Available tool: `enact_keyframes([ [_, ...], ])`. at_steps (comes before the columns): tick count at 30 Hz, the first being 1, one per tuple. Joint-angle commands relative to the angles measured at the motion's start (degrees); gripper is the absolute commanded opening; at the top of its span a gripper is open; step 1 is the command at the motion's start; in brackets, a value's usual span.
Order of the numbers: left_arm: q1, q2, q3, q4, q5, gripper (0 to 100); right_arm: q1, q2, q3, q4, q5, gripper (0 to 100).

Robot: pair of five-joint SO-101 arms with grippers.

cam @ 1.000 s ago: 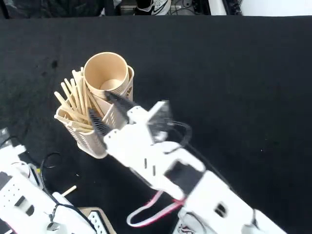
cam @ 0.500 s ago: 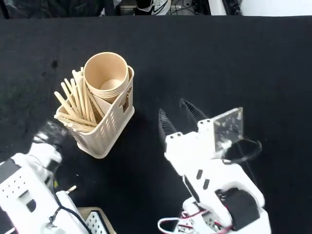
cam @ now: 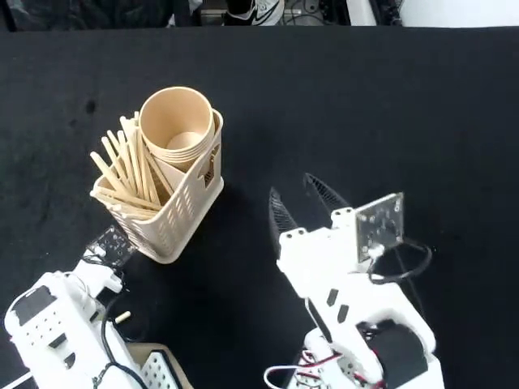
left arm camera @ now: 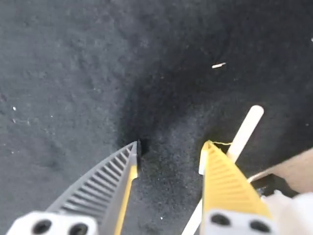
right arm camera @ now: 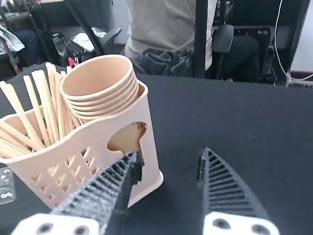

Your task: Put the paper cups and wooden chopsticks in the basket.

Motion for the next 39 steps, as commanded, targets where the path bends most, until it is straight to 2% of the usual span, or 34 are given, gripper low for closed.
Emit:
enact_keyframes([
  [1, -0.4, 0.2, 2.0, -3.5, -4.2, 20, 0.6, -2.2, 0.5, 0.4, -0.2, 19.8],
  [5, -0.4, 0.2, 1.9, -3.5, -4.0, 17, 0.8, -4.0, 1.8, 0.4, -0.2, 19.8],
  [8, -0.4, 0.2, 1.8, -3.6, -4.0, 3, 0.8, -5.0, 2.3, 0.4, -0.2, 19.8],
  [11, -1.9, 0.2, 1.7, -3.6, -4.0, 5, 0.6, -5.5, 2.4, 1.7, -0.2, 19.8],
  [14, -3.9, 0.1, -0.2, -2.7, -4.0, 3, 0.6, -5.8, 2.9, 1.9, -0.4, 19.8],
  [16, -5.1, 0.1, -3.7, 2.5, -4.0, 3, 0.6, -5.7, 3.4, 1.9, -0.4, 19.8],
  [21, -6.0, 0.1, -18.6, 23.2, -4.0, 3, 0.6, -5.7, 5.0, 1.9, -0.5, 19.8],
  [28, -5.3, 0.2, -31.2, 36.8, -4.5, 3, 0.6, -5.8, 8.0, 1.9, -0.5, 19.8],
  [31, -5.0, 0.2, -29.3, 37.0, -8.2, 8, 0.6, -5.8, 9.3, 1.9, -0.5, 19.8],
  [34, -9.0, 0.2, -26.1, 34.3, -15.3, 18, 0.6, -5.8, 10.7, 1.9, -0.5, 19.8],
  [39, -20.4, 0.2, -19.0, 21.2, -26.0, 25, 0.6, -5.8, 12.8, 1.8, -0.5, 19.8],
])
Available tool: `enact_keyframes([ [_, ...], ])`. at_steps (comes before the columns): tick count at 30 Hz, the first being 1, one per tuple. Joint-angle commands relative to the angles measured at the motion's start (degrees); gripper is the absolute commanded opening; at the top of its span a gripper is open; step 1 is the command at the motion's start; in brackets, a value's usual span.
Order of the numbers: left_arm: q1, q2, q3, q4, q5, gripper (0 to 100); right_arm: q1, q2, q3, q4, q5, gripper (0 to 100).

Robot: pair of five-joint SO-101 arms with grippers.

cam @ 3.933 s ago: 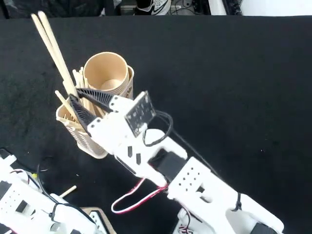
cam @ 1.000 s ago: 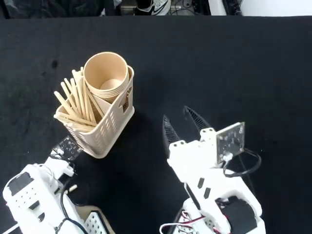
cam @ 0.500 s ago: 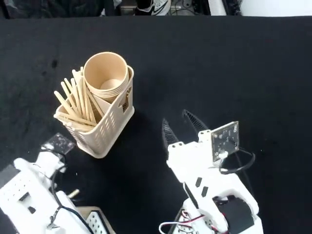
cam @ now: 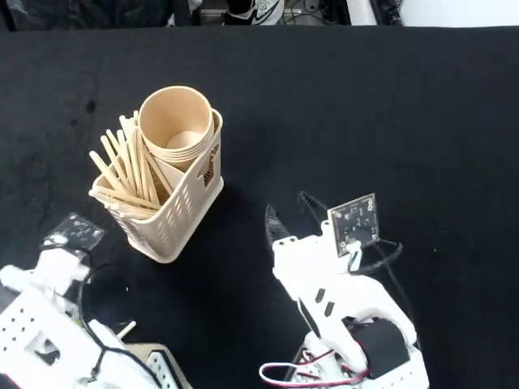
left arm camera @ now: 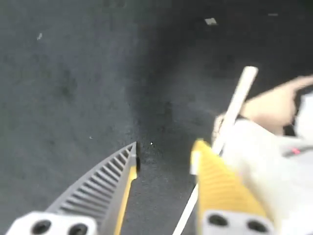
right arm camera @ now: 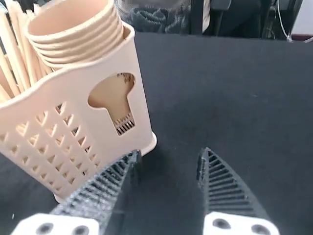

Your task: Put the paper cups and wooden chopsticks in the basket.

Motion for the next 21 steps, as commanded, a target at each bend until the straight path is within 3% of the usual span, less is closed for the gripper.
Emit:
enact_keyframes([
  [1, -10.6, 0.4, 8.6, -10.9, -26.5, 25, 0.4, -0.2, 0.6, -0.1, -0.5, 19.8],
  [6, -19.9, 0.4, 21.5, -23.7, -41.3, 26, 0.4, -0.2, 0.8, -0.3, -0.5, 19.8],
  [12, -26.8, 0.3, 23.9, -26.4, -42.0, 26, 0.4, -0.2, 0.8, -0.3, -0.5, 19.8],
  [15, -28.8, 0.3, 18.9, -24.0, -33.6, 25, 0.4, -0.2, 0.8, 0.1, -0.5, 19.8],
  [18, -28.3, 0.4, 13.5, -20.6, -12.2, 25, 0.4, -0.2, 0.8, 0.0, -0.5, 19.8],
  [19, -28.3, 0.5, 12.4, -19.4, -8.0, 25, 0.4, -0.2, 0.8, 0.0, -0.5, 19.8],
  [21, -28.5, 0.5, 11.5, -16.5, -7.2, 25, 0.4, -0.2, 0.8, 0.1, -0.5, 19.8],
])
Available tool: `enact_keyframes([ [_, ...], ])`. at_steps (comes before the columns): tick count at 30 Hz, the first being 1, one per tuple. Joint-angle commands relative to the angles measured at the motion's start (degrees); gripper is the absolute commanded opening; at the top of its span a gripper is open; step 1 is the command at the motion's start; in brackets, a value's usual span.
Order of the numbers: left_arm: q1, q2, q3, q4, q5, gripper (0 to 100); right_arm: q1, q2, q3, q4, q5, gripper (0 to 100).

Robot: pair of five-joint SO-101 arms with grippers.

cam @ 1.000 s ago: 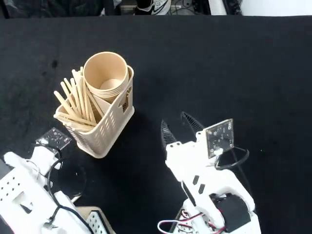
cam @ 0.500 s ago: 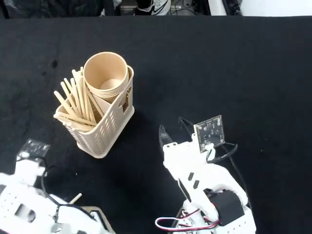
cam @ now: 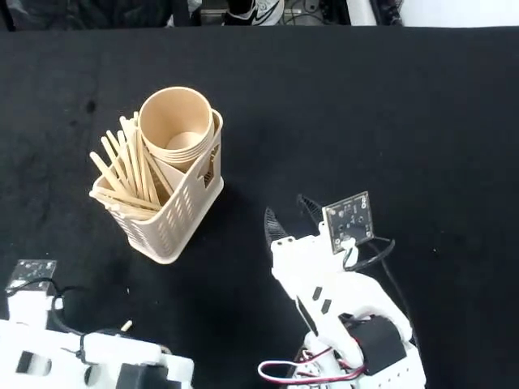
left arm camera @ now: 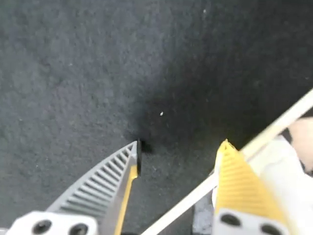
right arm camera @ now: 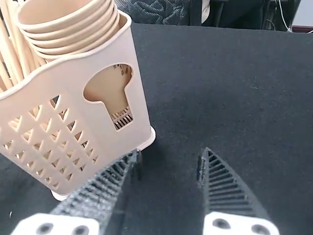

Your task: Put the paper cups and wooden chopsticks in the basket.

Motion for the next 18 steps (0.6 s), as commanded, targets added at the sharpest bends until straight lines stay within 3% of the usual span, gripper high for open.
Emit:
enact_keyframes([
  [1, -0.9, -0.4, -5.8, 6.4, -5.5, 25, 0.4, -0.2, -0.2, 0.1, -0.5, 19.8],
  [7, -0.9, -0.5, -6.3, 12.7, 11.0, 25, 0.4, -0.2, 0.8, -0.3, -0.5, 19.8],
  [13, -1.3, -0.4, -10.1, 7.4, 29.8, 25, 0.4, -0.2, 0.8, -0.3, -0.5, 19.8],
  [18, -0.5, -0.4, -1.8, 1.5, 33.5, 25, 0.4, -0.2, 0.8, -0.3, -0.5, 19.8],
])
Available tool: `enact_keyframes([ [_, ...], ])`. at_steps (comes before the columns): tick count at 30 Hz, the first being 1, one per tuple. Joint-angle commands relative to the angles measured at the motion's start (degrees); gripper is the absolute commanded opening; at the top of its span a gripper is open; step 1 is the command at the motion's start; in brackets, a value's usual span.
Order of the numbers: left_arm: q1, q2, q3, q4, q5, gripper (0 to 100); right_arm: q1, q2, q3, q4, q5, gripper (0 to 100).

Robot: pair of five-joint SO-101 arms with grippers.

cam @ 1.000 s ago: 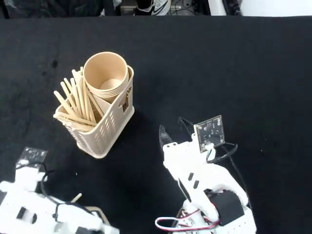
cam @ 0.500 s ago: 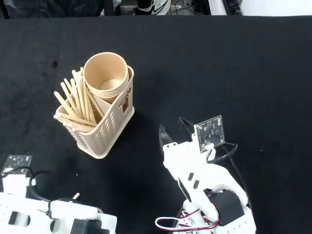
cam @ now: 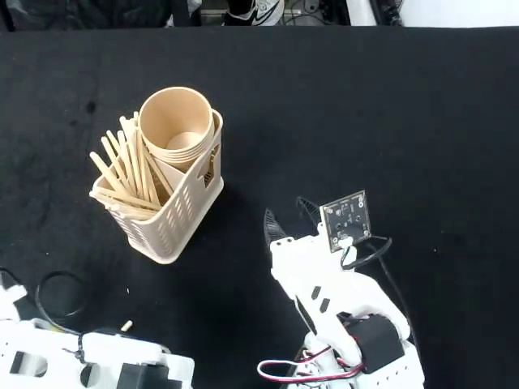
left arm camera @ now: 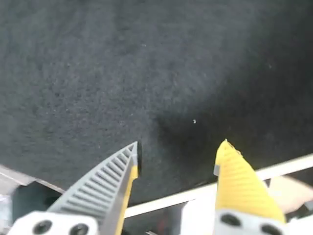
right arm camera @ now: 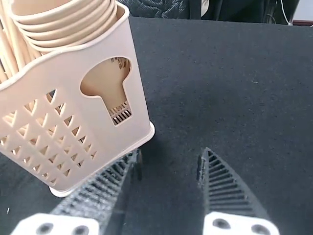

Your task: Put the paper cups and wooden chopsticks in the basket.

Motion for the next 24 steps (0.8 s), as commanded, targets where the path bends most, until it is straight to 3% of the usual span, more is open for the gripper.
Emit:
enact_keyframes([
  [1, 0.2, -0.4, 6.5, -6.1, 2.3, 25, 0.4, -0.2, -0.3, -0.3, -0.5, 19.8],
  [4, -0.2, -0.5, 10.1, -11.8, 2.5, 25, 0.4, -0.2, -0.3, -0.3, -0.5, 19.8],
  [17, 0.0, -0.5, 11.6, -13.8, 2.2, 25, 0.4, -0.2, -0.2, -0.3, -0.5, 19.8],
  [24, 0.1, -0.5, 20.1, -27.7, 2.1, 25, 0.4, -0.2, -0.1, -0.2, -0.5, 19.8],
])
